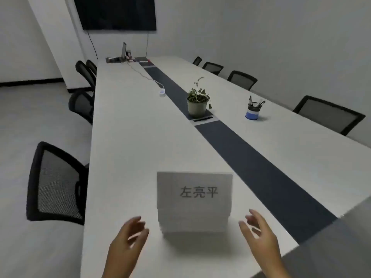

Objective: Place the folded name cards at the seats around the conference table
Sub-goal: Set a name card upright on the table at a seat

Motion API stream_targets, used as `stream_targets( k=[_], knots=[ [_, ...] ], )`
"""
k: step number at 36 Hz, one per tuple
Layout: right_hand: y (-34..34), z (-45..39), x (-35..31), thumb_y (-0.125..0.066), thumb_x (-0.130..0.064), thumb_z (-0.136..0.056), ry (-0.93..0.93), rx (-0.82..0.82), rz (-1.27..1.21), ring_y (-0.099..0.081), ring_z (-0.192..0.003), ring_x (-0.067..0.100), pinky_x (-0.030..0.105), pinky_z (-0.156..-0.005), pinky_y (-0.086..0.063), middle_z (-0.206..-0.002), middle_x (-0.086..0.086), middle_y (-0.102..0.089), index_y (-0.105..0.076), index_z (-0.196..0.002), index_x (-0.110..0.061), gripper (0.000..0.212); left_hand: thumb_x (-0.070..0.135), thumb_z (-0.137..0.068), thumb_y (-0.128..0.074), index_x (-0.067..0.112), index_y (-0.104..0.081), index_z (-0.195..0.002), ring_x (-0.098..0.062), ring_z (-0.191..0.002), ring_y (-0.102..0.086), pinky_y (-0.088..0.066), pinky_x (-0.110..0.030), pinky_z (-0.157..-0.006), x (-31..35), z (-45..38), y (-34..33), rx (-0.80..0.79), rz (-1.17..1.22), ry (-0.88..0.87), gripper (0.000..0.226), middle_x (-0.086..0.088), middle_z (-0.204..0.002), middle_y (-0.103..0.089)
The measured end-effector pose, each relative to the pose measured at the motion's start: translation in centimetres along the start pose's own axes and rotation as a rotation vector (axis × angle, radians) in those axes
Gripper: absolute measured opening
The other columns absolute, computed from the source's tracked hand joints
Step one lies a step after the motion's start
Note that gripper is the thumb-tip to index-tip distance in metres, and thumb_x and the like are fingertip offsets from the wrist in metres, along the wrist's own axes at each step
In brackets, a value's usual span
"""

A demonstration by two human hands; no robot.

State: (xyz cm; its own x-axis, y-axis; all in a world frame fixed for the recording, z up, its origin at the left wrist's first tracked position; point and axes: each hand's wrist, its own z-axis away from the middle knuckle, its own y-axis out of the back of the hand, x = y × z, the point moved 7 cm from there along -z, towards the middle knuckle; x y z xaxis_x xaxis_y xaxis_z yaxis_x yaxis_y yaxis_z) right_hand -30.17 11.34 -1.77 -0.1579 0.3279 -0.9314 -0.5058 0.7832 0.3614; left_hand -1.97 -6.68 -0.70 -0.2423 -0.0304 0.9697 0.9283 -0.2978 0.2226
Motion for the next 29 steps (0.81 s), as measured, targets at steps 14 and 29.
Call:
stream_targets(
  k=[14, 29],
  knots=[
    [-6.1, -5.4, 0.6, -0.06, -0.035, -0.081, -0.163, -0.247, -0.006, -0.058, -0.096, 0.014, 0.023, -0.072, -0.046, -0.116, 0.003, -0.059, -0.037, -0.132, -0.026, 0.057, 0.031, -0.083, -0.059, 0.03, -0.033, -0.134, -0.02, -0.1, -0.061, -0.049, -0.037, -0.086, -1.4, -7.1, -7.7, -0.226, -0.176, 0.117, 0.057, -0.005, -0.113, -0.064],
    [-7.4, -5.4, -0.2, -0.066, -0.035, -0.062, -0.154, -0.285, -0.205, -0.063, -0.095, 0.009, 0.022, -0.072, -0.054, -0.108, -0.006, -0.064, -0.049, -0.115, -0.031, 0.055, 0.02, -0.084, -0.058, 0.033, -0.049, -0.119, 0.002, -0.081, -0.062, -0.045, -0.017, -0.062, -1.2, -8.4, -8.2, -0.276, -0.102, 0.008, 0.039, 0.02, -0.088, -0.065]
  ],
)
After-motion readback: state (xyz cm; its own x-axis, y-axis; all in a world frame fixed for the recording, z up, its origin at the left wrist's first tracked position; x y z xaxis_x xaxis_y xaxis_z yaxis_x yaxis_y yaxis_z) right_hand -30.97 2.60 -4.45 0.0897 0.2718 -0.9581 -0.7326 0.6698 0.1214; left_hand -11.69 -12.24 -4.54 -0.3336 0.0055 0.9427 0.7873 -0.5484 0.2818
